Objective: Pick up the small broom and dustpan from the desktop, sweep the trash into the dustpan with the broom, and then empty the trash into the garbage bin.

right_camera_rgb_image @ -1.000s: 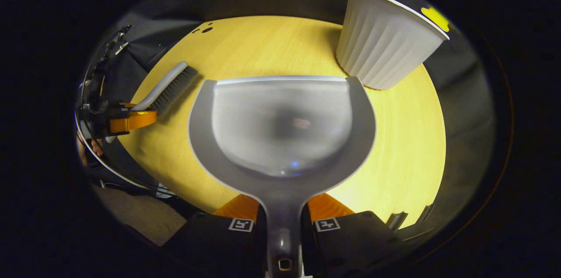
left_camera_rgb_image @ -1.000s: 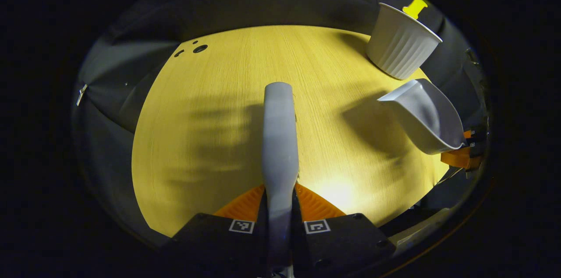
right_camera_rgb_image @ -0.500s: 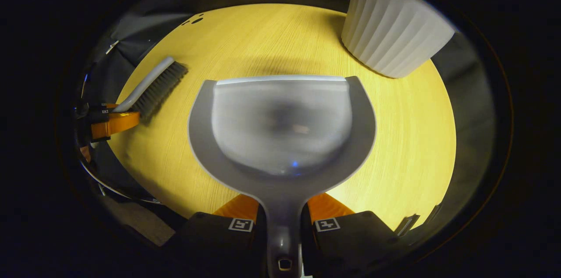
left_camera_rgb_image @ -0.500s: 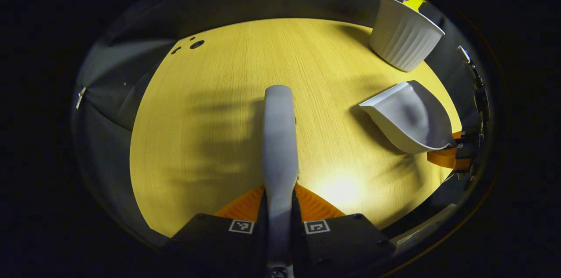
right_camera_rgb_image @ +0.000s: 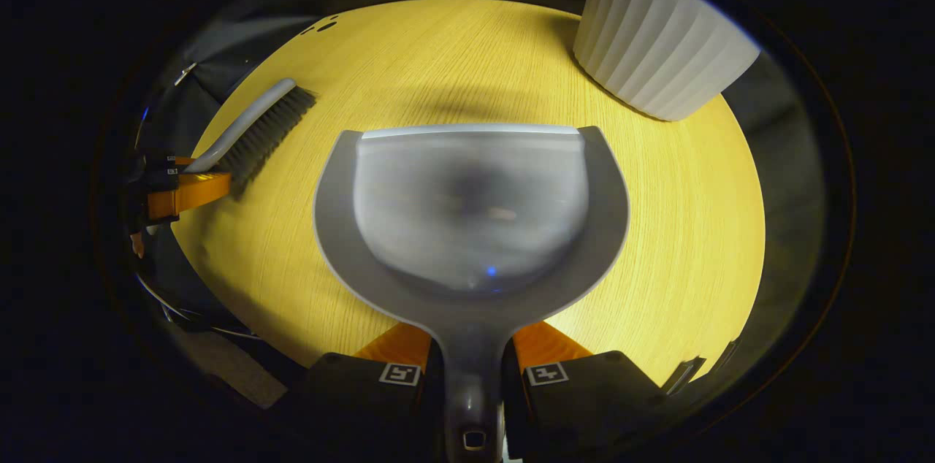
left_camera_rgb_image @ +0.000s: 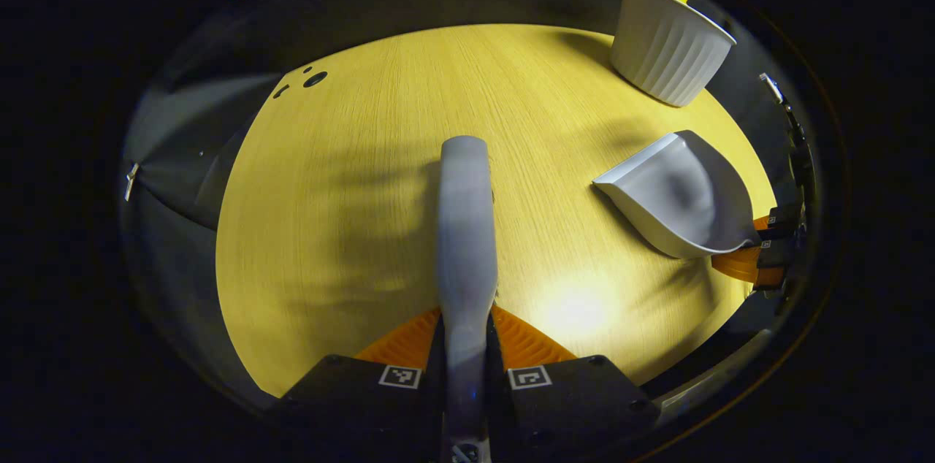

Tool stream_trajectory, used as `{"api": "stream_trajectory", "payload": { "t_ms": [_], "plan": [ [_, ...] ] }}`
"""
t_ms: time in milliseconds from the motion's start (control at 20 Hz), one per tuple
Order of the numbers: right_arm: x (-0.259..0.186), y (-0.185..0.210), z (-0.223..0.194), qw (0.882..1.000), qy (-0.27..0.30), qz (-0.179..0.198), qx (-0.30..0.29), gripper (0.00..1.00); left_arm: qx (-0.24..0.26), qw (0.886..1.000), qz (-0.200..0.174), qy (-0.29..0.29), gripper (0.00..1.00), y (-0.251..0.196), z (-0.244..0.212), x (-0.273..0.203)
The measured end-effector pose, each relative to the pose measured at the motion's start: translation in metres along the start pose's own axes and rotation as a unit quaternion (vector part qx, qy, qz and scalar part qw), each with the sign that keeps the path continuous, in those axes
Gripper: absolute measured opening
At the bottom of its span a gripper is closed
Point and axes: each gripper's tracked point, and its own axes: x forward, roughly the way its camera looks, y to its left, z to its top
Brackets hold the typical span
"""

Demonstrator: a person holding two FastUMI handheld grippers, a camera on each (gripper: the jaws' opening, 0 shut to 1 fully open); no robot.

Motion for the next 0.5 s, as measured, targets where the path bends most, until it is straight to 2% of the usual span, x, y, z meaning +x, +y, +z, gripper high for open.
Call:
{"api": "stream_trajectory", "payload": {
  "t_ms": [50,100,150,250,300,350,400,500],
  "plan": [
    [-0.001,0.003,-0.002,1.000,0.006,0.006,0.004,0.39,-0.001,1.000,0.000,0.002,0.29,-0.001,0.000,0.000],
    [-0.003,0.005,-0.003,1.000,0.007,0.011,0.008,0.32,-0.002,1.000,0.000,0.004,0.29,0.000,-0.002,0.000],
    [-0.004,0.006,-0.003,1.000,0.005,0.013,0.010,0.45,-0.003,1.000,0.001,0.005,0.30,0.000,-0.003,0.000],
    [-0.007,0.006,-0.004,1.000,0.005,0.015,0.012,0.46,-0.002,1.000,0.005,0.005,0.34,0.001,-0.005,-0.003],
    [-0.010,0.007,-0.004,1.000,0.004,0.018,0.016,0.46,0.000,1.000,0.006,0.002,0.31,0.003,-0.006,-0.003],
    [-0.014,0.008,-0.005,1.000,0.004,0.020,0.017,0.36,0.002,1.000,0.007,-0.001,0.34,0.004,-0.004,-0.004],
    [-0.019,0.008,-0.006,1.000,0.004,0.023,0.018,0.46,0.006,1.000,0.011,-0.004,0.34,0.004,-0.003,-0.007],
    [-0.031,0.009,-0.008,0.999,0.004,0.027,0.016,0.48,0.012,1.000,0.014,-0.008,0.39,0.004,-0.004,-0.013]
  ]
}}
